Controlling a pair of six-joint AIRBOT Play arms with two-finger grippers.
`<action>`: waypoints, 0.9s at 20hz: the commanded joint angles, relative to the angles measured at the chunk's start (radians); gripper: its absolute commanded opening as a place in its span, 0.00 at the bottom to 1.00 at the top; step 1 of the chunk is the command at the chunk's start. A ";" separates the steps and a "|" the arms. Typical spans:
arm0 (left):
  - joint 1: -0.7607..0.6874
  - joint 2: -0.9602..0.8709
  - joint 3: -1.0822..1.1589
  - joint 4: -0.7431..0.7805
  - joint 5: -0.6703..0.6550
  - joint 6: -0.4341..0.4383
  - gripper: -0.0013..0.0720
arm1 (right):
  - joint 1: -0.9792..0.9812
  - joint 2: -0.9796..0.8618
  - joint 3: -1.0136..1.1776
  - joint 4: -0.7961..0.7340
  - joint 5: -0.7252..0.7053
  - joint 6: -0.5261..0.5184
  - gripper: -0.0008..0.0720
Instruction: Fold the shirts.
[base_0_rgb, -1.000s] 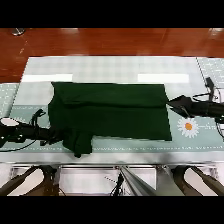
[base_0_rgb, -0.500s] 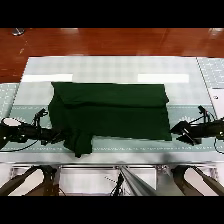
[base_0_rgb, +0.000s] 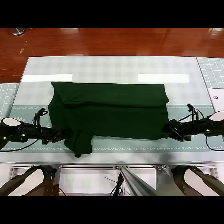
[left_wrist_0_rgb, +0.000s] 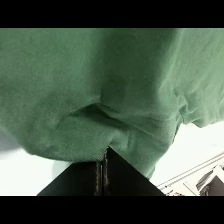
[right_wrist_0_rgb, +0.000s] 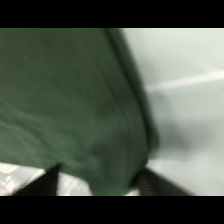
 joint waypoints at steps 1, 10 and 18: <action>0.000 0.001 0.014 -0.004 -0.008 0.000 0.06 | 0.042 -0.032 0.023 0.077 -0.031 -0.056 0.20; -0.016 -0.075 0.463 0.003 -0.050 -0.093 0.06 | 0.045 -0.116 0.386 0.078 0.050 -0.058 0.04; -0.152 -0.511 0.977 0.003 -0.084 -0.223 0.06 | 0.057 -0.400 0.665 0.195 0.006 -0.040 0.04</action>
